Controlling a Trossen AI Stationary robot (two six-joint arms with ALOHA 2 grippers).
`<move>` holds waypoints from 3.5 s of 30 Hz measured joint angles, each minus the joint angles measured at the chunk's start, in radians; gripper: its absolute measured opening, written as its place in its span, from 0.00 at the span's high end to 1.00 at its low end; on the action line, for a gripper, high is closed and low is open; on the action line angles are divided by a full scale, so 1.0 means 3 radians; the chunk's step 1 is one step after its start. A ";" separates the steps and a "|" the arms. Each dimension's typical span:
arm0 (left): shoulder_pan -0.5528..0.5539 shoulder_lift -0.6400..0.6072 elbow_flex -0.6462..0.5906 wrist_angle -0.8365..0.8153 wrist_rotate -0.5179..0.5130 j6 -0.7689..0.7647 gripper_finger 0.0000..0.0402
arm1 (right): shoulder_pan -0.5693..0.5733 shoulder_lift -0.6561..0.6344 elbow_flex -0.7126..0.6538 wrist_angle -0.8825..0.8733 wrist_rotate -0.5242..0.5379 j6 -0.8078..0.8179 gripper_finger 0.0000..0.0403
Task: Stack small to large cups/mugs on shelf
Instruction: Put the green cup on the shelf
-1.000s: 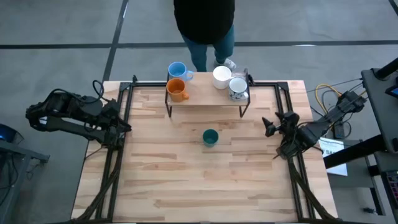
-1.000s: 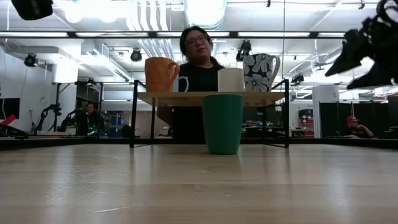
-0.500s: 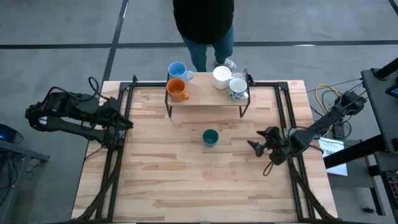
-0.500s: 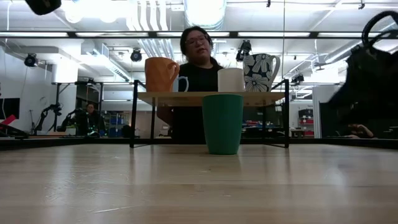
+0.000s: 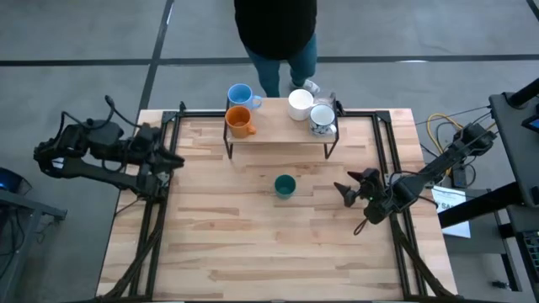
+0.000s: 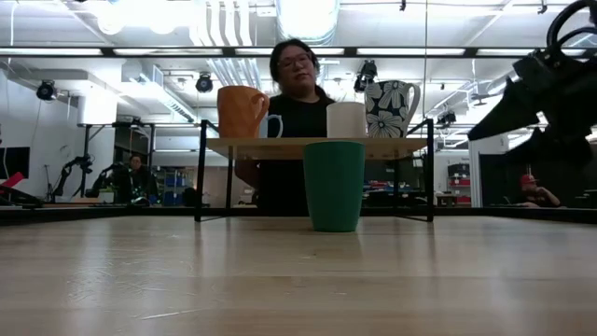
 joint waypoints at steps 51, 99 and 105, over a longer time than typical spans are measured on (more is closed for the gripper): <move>0.0000 0.0018 -0.0035 0.0186 -0.0018 0.0000 0.86 | -0.0322 0.1275 -0.0346 0.2184 -0.0638 -0.1865 0.01; 0.0000 -0.0004 -0.0035 0.0186 0.0002 0.0104 0.86 | -0.1384 0.3333 0.0148 0.4729 -0.2192 -0.3113 0.01; 0.0000 -0.0006 -0.0035 0.0186 0.0003 0.0113 0.86 | -0.1409 0.3340 0.0207 0.4689 -0.2240 -0.3213 0.01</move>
